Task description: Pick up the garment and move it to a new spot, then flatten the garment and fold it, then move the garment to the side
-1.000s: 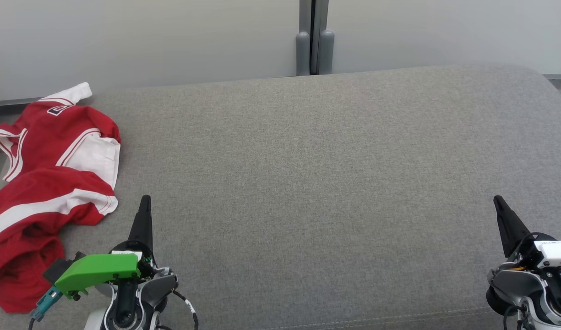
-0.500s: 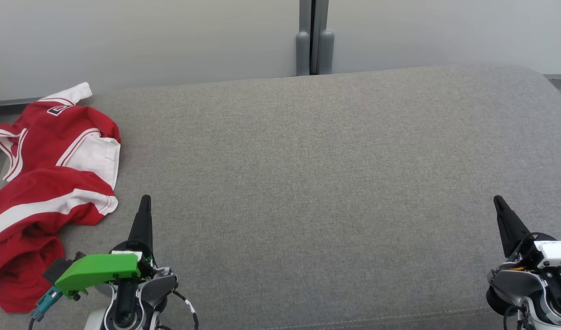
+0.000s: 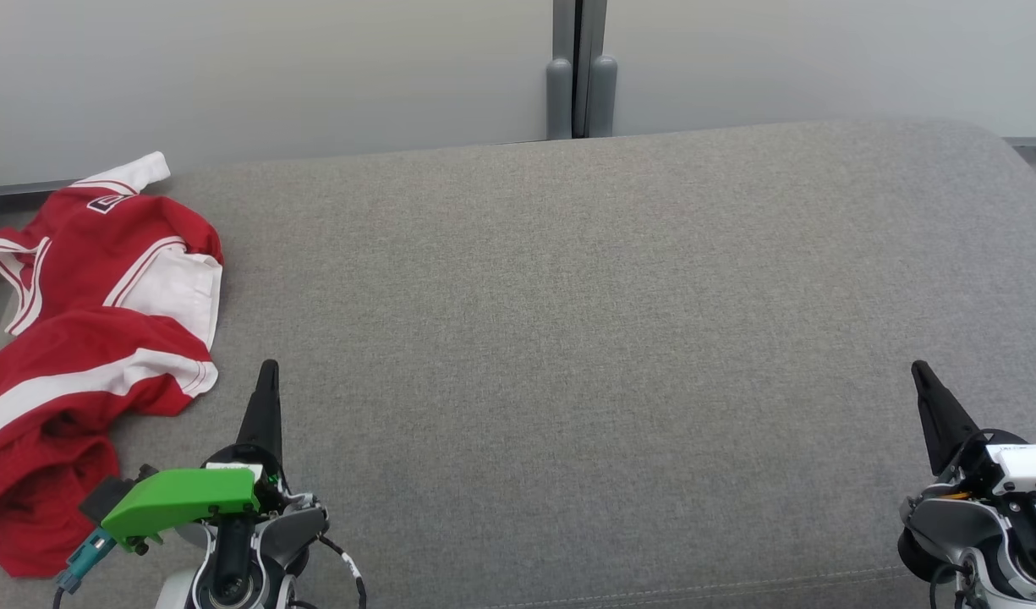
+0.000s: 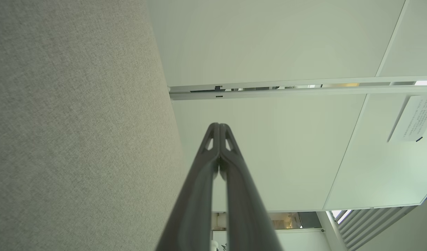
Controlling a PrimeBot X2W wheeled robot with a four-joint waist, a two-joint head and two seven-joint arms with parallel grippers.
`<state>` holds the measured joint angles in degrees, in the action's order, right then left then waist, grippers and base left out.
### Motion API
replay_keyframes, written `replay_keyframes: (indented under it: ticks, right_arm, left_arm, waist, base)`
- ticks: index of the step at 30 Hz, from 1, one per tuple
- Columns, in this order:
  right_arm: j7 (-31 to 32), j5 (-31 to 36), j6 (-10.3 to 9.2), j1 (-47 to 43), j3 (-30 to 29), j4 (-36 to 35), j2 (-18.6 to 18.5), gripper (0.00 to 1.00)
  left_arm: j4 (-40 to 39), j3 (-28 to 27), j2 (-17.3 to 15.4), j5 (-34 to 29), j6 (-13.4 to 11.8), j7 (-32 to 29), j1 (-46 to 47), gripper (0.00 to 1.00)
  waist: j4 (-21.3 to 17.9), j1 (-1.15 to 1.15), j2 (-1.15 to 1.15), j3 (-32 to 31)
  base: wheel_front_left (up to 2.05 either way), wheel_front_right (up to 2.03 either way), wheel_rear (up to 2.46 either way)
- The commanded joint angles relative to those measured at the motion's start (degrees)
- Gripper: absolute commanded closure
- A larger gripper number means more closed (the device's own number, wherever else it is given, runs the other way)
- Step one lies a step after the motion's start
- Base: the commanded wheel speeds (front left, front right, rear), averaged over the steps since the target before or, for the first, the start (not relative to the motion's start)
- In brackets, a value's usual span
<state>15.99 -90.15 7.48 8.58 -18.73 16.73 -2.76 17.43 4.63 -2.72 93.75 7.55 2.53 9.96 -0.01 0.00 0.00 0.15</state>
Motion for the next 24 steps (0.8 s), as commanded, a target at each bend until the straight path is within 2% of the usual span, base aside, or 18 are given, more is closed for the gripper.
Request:
replay_keyframes:
  ticks: [1,2,3,7,16,24]
  right_arm:
    - [0.06,-0.15,0.03,0.5,-0.01,0.12,-0.26,1.0]
    - [0.07,-0.15,0.03,0.5,-0.01,0.12,-0.26,1.0]
    - [0.0,0.0,0.0,0.0,0.0,0.0,0.0,0.0]
    - [-0.09,0.03,-0.01,-1.57,0.2,1.7,0.79,0.0]
    - [-3.78,1.44,-0.01,-2.73,3.36,1.02,0.72,0.0]
    - [-6.87,5.42,-0.01,-3.39,5.39,-0.15,0.6,0.0]
  left_arm:
    - [0.05,-0.03,-0.05,0.41,0.13,0.06,0.51,1.0]
    - [0.05,-0.03,-0.05,0.41,0.13,0.06,0.51,1.0]
    - [0.0,0.0,0.0,0.0,0.0,0.0,0.0,0.0]
    - [1.78,0.22,0.04,-0.04,-0.01,0.03,-1.69,0.0]
    - [0.44,1.11,0.02,-1.79,-0.07,1.52,-3.16,0.0]
    - [-1.21,1.24,-0.01,-5.27,-0.72,2.77,-4.13,0.0]
  waist:
    - [0.0,0.0,0.0,0.0]
    - [0.0,0.0,0.0,0.0]
    - [0.0,0.0,0.0,0.0]
    - [0.0,0.0,0.0,-0.01]
    - [0.0,0.0,0.0,-0.25]
    - [0.0,0.0,0.0,-0.49]
  base:
    - [0.0,0.0,0.0]
    - [0.0,0.0,0.0]
    - [0.0,0.0,0.0]
    - [0.0,0.0,0.0]
    - [0.0,0.0,0.0]
    - [0.0,0.0,0.0]
